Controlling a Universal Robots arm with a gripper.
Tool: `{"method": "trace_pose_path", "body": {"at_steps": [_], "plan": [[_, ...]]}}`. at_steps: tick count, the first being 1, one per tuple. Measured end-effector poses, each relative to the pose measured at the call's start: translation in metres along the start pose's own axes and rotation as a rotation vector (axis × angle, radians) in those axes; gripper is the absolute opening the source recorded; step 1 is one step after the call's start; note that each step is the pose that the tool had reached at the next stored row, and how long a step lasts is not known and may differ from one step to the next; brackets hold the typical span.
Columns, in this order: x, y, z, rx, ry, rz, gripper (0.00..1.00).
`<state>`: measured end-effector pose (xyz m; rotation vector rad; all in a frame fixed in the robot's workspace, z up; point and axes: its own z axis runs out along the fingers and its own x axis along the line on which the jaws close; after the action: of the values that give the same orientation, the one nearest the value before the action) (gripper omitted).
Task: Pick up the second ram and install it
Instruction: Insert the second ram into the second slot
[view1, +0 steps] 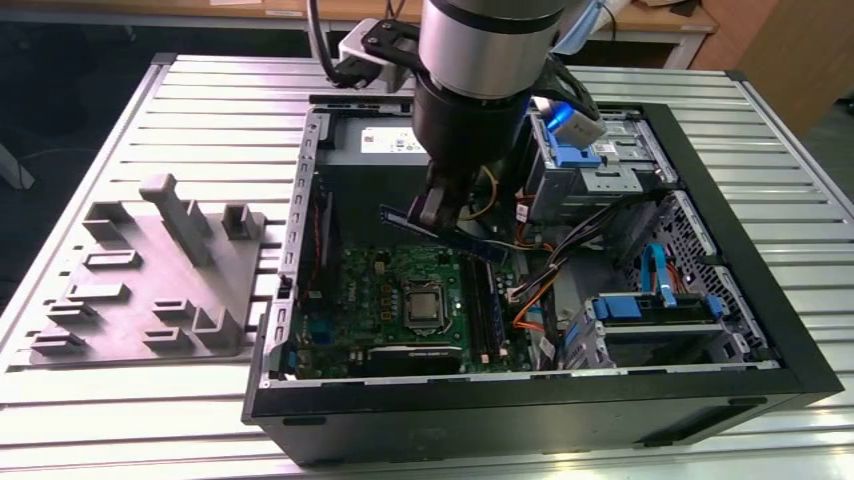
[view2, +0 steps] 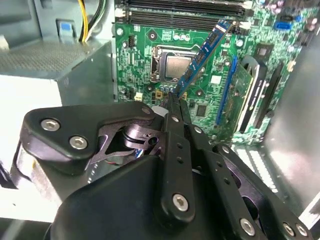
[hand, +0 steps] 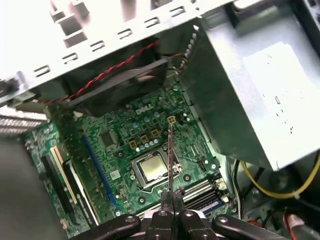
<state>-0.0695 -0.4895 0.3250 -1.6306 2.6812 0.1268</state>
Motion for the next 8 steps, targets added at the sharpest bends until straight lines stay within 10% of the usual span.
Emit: {"method": "trace_pose_path", "body": {"at_steps": [8], "plan": [[0.0000, 0.0000, 0.0007, 0.0064, -0.0096, 0.145, 0.11]]}}
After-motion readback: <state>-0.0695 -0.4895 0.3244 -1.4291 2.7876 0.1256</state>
